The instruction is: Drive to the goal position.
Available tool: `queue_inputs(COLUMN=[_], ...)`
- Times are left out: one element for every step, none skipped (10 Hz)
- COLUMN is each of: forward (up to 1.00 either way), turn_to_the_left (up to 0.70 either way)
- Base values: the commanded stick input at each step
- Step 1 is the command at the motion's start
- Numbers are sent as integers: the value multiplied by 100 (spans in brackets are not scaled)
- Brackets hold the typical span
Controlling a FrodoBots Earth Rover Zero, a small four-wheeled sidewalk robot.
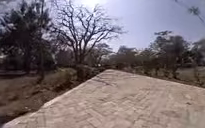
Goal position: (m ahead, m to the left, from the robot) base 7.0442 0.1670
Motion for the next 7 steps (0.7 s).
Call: queue_inputs(forward=[100, 100, 100, 100, 100, 100, 100], turn_to_the_left=[0, -14, -35, -20, -2, 0, 0])
